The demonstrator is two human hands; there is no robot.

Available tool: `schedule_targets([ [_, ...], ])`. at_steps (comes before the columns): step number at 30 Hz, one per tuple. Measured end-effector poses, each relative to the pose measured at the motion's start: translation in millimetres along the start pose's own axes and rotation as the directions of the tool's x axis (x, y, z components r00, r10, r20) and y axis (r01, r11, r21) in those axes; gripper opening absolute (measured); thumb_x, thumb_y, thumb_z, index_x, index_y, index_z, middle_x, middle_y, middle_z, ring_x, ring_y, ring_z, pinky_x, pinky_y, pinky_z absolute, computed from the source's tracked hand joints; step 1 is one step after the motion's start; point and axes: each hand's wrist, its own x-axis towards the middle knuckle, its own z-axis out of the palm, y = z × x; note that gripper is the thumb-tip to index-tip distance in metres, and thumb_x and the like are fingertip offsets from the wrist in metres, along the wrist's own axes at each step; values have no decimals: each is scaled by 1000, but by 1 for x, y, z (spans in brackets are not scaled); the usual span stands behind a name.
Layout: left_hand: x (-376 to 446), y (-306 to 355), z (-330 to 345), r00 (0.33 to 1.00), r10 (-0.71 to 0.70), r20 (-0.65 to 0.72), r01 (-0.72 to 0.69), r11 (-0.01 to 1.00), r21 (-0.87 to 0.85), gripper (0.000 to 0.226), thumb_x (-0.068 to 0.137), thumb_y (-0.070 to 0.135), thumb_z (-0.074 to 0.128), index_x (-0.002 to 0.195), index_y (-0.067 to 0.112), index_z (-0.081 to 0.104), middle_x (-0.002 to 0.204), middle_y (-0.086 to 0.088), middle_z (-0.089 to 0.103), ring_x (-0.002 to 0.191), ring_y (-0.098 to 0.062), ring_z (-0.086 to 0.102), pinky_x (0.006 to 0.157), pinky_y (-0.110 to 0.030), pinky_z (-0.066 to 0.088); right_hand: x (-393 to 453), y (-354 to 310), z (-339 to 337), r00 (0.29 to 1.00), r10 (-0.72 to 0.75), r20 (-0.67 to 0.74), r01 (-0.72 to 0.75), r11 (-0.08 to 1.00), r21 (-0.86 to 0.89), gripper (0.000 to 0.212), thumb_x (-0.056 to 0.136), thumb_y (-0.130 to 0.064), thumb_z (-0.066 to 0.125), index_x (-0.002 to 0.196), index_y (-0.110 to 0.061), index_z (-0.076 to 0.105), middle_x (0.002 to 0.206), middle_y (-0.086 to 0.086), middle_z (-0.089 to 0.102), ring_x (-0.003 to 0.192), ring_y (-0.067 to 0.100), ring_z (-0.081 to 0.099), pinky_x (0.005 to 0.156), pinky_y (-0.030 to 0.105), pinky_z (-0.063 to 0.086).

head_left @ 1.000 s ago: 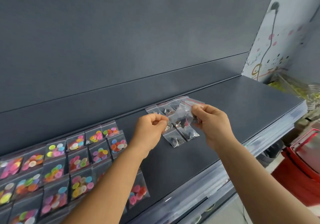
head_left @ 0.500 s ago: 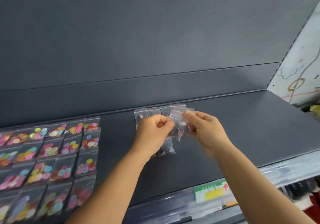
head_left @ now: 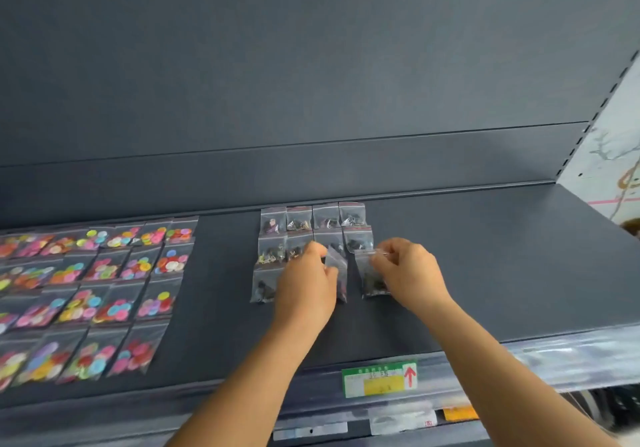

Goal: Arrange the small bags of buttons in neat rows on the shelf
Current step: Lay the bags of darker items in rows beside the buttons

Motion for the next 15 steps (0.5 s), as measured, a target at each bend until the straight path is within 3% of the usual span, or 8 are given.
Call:
schedule_targets([
  [2, -2, -2, 0, 997, 71, -23, -67, 989, 134, 31, 95, 24, 50, 125, 19, 50, 119, 0, 59, 111, -22, 52, 86, -34, 45, -1, 6, -2, 999, -50, 21, 52, 992, -114, 36, 90, -23, 58, 125, -17, 54, 115, 6, 60, 104, 27, 57, 83, 31, 45],
  [5, -4, -7, -1, 969, 246, 7, -240, 940, 244, 40, 98, 25, 46, 137, 21, 45, 132, 4, 46, 124, -18, 36, 100, -29, 34, -5, 14, -8, 980, -191, 53, 198, 959, -202, 38, 90, -23, 58, 128, -23, 53, 126, 5, 50, 112, 27, 50, 88, 32, 43],
  [8, -3, -13, 4, 922, 362, 136, -386, 885, 262, 34, 99, 22, 44, 131, 21, 55, 132, 8, 51, 122, -15, 38, 102, -27, 34, -11, 20, -8, 933, -316, 171, 351, 901, -254, 27, 89, -23, 60, 116, -23, 65, 123, 0, 56, 112, 25, 49, 92, 30, 41],
  [12, -2, -18, 13, 930, 325, 171, -359, 902, 240, 28, 98, 22, 44, 112, 15, 67, 118, 4, 60, 112, -17, 42, 93, -31, 40, -12, 19, 0, 903, -380, 201, 423, 870, -252, 15, 87, -18, 60, 97, -19, 71, 107, 0, 64, 103, 24, 53, 89, 28, 39],
  [15, -3, -15, 18, 940, 307, 148, -335, 916, 223, 27, 98, 26, 46, 110, 14, 67, 116, 3, 60, 112, -17, 42, 90, -30, 41, -8, 16, 5, 905, -392, 166, 423, 872, -247, 12, 86, -22, 61, 91, -21, 72, 98, -1, 65, 100, 22, 54, 86, 25, 36],
])
